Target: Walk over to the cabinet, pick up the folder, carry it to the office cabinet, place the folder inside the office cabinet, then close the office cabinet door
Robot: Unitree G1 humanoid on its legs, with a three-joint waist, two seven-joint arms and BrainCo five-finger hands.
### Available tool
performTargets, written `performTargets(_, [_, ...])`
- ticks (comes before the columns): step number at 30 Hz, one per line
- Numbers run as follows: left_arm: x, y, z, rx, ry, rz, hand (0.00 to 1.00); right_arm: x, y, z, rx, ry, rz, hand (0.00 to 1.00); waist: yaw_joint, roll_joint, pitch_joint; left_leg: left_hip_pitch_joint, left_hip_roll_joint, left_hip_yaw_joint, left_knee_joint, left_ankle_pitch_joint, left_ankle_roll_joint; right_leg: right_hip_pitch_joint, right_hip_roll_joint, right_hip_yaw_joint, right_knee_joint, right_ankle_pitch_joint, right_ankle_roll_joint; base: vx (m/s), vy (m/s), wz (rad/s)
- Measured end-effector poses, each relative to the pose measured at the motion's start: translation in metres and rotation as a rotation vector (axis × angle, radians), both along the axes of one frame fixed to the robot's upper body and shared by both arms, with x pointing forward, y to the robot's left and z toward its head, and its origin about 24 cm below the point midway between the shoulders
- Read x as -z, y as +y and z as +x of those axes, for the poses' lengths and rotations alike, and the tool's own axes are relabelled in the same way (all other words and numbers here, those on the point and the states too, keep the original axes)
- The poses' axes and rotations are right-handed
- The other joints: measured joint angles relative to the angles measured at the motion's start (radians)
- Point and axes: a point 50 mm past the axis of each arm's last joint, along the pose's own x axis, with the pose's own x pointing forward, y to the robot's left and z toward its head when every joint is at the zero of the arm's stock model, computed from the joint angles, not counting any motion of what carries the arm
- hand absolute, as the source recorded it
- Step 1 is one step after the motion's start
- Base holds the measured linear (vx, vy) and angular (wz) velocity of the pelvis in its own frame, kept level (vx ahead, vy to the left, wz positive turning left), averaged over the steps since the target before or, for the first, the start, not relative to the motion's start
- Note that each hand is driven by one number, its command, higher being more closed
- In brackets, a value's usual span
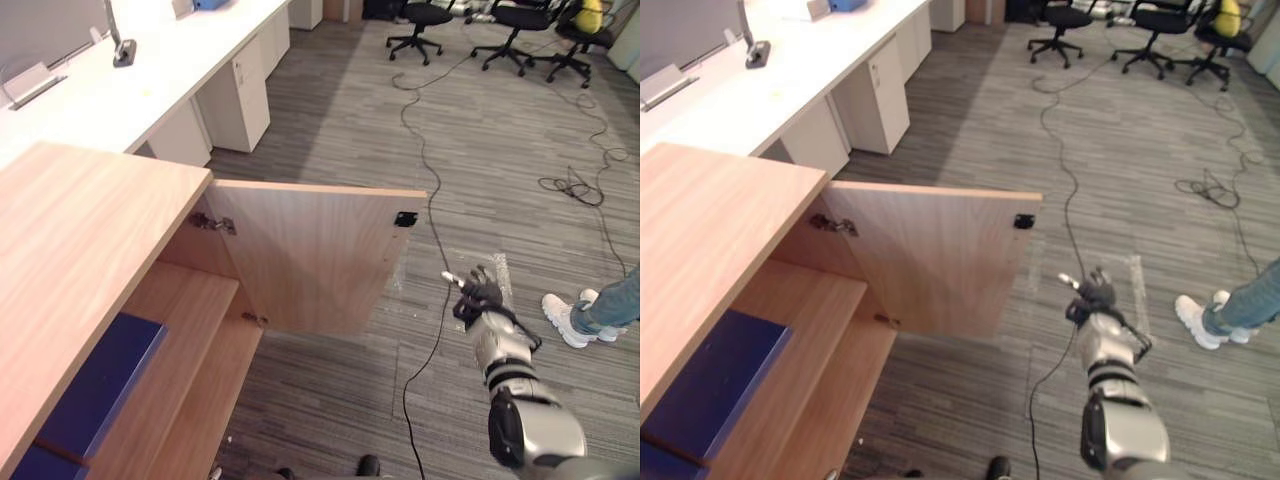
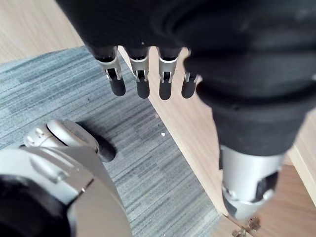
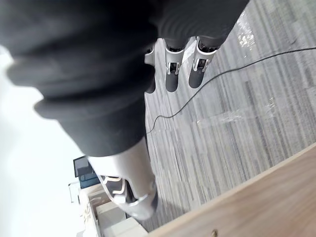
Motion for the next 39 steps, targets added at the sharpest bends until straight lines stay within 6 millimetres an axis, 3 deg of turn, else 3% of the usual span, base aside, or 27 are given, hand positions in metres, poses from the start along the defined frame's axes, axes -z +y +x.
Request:
performTargets(5, [-0.002, 0.001, 0.005, 0.016, -0.025, 0.005, 0.0, -0.032, 0.013, 0.029, -0.076, -0.039, -0.045, 0.0, 0.02, 0.01, 0.029, -0.053, -0.02, -0.048, 0.027, 0.006, 0.008, -0.019, -0.02, -0.036, 0.0, 0.003, -0.001, -0.02, 0.037, 0.3])
performTargets(7, [-0.002, 0.0, 0.006, 0.008, -0.033, 0.003, 0.0, -0.049, 0.027, 0.043, -0.147, -0.059, -0.097, 0.0, 0.028, 0.024, 0.048, -0.068, -0.029, -0.08, 0.04, 0.007, 0.009, -0.017, -0.028, -0.051, 0.0, 0.003, -0.001, -0.01, 0.034, 0.29])
performTargets(10, [-0.002, -0.003, 0.007, 0.011, -0.047, 0.0, 0.0, -0.066, 0.013, 0.048, -0.133, -0.058, -0.173, 0.0, 0.042, 0.034, 0.067, -0.083, -0.039, -0.1, 0.053, 0.007, 0.01, -0.019, -0.037, -0.054, 0.0, 0.003, -0.001, -0.01, 0.044, 0.21])
performTargets(18, [-0.002, -0.008, 0.009, 0.041, -0.056, -0.004, 0.0, -0.104, 0.003, 0.059, -0.134, -0.112, -0.265, 0.0, 0.041, 0.067, 0.093, -0.101, -0.049, -0.153, 0.069, 0.01, 0.009, -0.016, -0.045, -0.078, 0.001, 0.003, -0.001, -0.02, 0.011, 0.1])
performTargets(25, [-0.002, -0.008, 0.009, 0.044, -0.055, -0.002, 0.0, -0.11, 0.004, 0.061, -0.181, -0.095, -0.364, 0.0, 0.041, 0.078, 0.106, -0.104, -0.045, -0.158, 0.07, 0.013, 0.005, -0.018, -0.041, -0.079, 0.001, 0.005, 0.001, -0.04, -0.005, 0.01])
performTargets(29, [-0.002, -0.006, 0.007, 0.042, -0.05, 0.004, 0.0, -0.121, 0.006, 0.058, -0.398, -0.029, -0.748, 0.0, 0.016, 0.078, 0.117, -0.123, -0.036, -0.152, 0.072, 0.013, 0.004, -0.043, -0.035, -0.067, 0.001, 0.011, 0.006, -0.04, -0.005, -0.09])
performTargets(31, [-0.002, -0.003, 0.006, 0.055, -0.048, 0.009, 0.0, -0.11, 0.011, 0.046, -0.657, 0.106, -1.008, 0.0, -0.002, 0.077, 0.117, -0.121, -0.022, -0.146, 0.068, 0.009, -0.001, -0.048, -0.025, -0.043, 0.001, 0.011, 0.006, 0.0, -0.037, -0.29])
performTargets(33, [-0.004, 0.002, 0.012, 0.1, -0.071, 0.008, 0.0, -0.087, 0.013, 0.026, -0.929, 0.283, -1.085, 0.0, -0.016, 0.075, 0.112, -0.118, -0.003, -0.14, 0.065, 0.002, -0.012, -0.053, -0.007, -0.027, 0.001, 0.01, 0.005, 0.01, -0.072, -0.3])
performTargets(35, [-0.005, 0.003, 0.02, 0.124, -0.099, 0.0, 0.0, -0.077, 0.026, 0.015, -1.137, 0.358, -1.071, 0.0, -0.016, 0.074, 0.105, -0.117, 0.007, -0.139, 0.065, -0.001, -0.016, -0.057, 0.008, -0.015, 0.001, 0.007, 0.001, 0.02, -0.099, -0.22])
performTargets(37, [-0.006, 0.001, 0.027, 0.144, -0.126, -0.016, 0.0, -0.041, 0.055, -0.014, -1.457, 0.444, -0.97, 0.0, -0.007, 0.068, 0.064, -0.116, 0.032, -0.147, 0.064, -0.006, -0.025, -0.059, 0.029, -0.013, 0.001, -0.003, -0.014, 0.03, -0.121, -0.07])
performTargets(38, [-0.006, 0.0, 0.029, 0.149, -0.132, -0.021, 0.0, -0.033, 0.062, -0.021, -1.529, 0.462, -0.947, 0.0, -0.006, 0.066, 0.057, -0.116, 0.037, -0.15, 0.064, -0.005, -0.026, -0.059, 0.034, -0.013, 0.001, -0.004, -0.016, 0.04, -0.105, 0.01])
performTargets(39, [-0.006, -0.001, 0.033, 0.157, -0.142, -0.031, 0.0, -0.018, 0.082, -0.035, -1.677, 0.474, -0.89, 0.0, -0.002, 0.065, 0.046, -0.112, 0.045, -0.153, 0.064, -0.004, -0.028, -0.058, 0.042, -0.013, 0.001, -0.008, -0.023, 0.02, -0.101, -0.01])
